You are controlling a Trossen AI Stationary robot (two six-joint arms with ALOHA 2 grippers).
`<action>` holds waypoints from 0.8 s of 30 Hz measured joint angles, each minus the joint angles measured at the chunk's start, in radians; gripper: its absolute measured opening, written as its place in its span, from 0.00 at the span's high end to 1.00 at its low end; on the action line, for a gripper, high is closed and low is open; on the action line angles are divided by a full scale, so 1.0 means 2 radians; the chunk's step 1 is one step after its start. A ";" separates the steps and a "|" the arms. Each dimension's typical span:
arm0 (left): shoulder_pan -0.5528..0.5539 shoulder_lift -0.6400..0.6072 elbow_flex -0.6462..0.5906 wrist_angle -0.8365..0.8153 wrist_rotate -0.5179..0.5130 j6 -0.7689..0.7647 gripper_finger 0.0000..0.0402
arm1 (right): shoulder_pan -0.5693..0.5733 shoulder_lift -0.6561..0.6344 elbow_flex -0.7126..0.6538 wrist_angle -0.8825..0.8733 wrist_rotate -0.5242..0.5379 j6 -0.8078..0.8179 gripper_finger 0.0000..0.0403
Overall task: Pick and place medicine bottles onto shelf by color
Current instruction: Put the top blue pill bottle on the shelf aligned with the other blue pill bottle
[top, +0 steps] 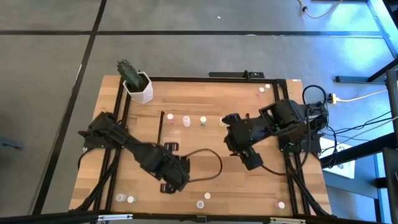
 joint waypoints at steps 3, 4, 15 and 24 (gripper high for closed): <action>-0.015 0.021 0.000 0.002 0.014 -0.012 0.76 | 0.013 0.000 0.000 0.004 0.000 0.002 0.41; -0.021 0.027 0.000 0.002 0.016 -0.012 0.76 | 0.017 0.000 0.000 0.009 0.000 0.004 0.41; -0.055 0.041 -0.001 0.006 0.036 -0.042 0.76 | 0.038 0.000 0.000 0.039 0.000 0.015 0.41; -0.053 0.058 -0.001 0.026 0.053 -0.094 0.76 | 0.038 0.000 0.000 0.040 0.000 0.012 0.41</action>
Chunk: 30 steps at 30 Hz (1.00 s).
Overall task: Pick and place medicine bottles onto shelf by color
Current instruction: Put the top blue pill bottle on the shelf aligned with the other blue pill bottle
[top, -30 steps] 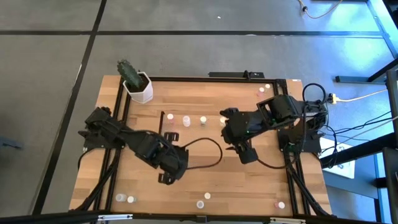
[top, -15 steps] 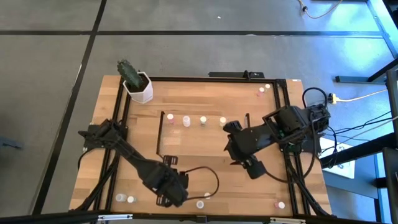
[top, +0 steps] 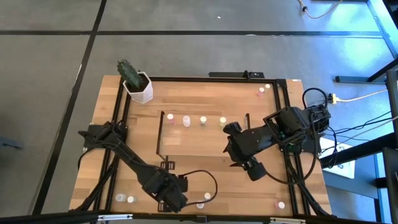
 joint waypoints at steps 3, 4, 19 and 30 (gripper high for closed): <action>0.007 0.002 -0.006 0.010 0.000 -0.027 0.76 | 0.000 0.000 0.000 0.001 0.000 -0.001 0.41; 0.008 0.002 -0.010 0.011 0.000 -0.034 0.76 | 0.000 0.000 0.000 0.001 0.000 -0.001 0.41; 0.014 0.063 -0.034 0.041 0.050 -0.097 0.76 | 0.000 0.000 0.000 0.004 0.000 -0.027 0.41; 0.021 0.073 -0.034 0.040 0.055 -0.134 0.76 | 0.000 0.000 0.000 0.004 0.000 -0.027 0.41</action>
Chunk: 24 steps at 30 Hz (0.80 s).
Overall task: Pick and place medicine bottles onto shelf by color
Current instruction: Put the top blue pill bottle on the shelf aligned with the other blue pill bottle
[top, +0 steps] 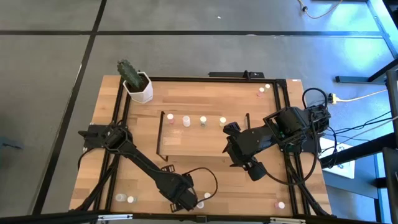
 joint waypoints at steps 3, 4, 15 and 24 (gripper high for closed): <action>0.000 0.000 -0.002 0.000 -0.002 -0.013 0.76 | 0.000 0.000 0.000 0.000 0.000 0.000 0.41; 0.000 0.000 -0.003 -0.001 -0.005 -0.019 0.76 | 0.000 0.000 0.000 0.000 0.000 0.000 0.41; -0.001 0.000 -0.013 -0.001 -0.007 -0.033 0.76 | 0.000 0.000 0.000 0.000 -0.001 -0.013 0.41; 0.000 0.000 -0.013 -0.001 -0.011 -0.062 0.76 | 0.000 0.000 0.000 0.000 -0.030 -0.021 0.41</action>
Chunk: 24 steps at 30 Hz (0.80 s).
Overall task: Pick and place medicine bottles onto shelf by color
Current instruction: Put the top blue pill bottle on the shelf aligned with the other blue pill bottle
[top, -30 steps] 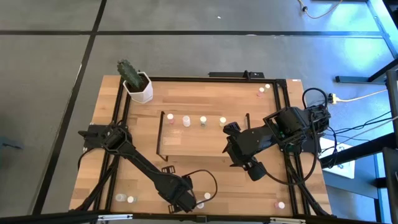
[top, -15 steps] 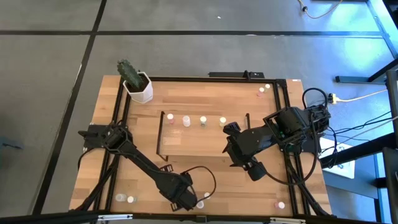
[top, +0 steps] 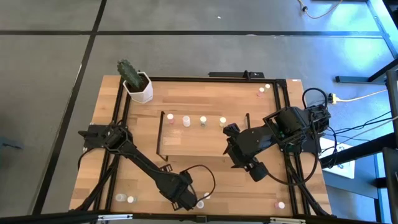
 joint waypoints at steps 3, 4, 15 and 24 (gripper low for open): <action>0.000 0.000 0.000 -0.008 0.000 -0.014 0.76 | 0.000 0.000 0.000 0.001 -0.030 -0.018 0.41; 0.000 0.000 0.000 -0.012 0.000 -0.018 0.76 | 0.000 0.000 0.000 0.004 -0.035 -0.019 0.41; 0.000 0.000 0.000 -0.014 -0.001 -0.020 0.76 | 0.000 0.000 0.000 0.019 -0.036 -0.016 0.41; 0.000 0.000 0.000 -0.013 -0.001 -0.020 0.76 | 0.000 0.000 0.000 0.019 -0.036 -0.016 0.41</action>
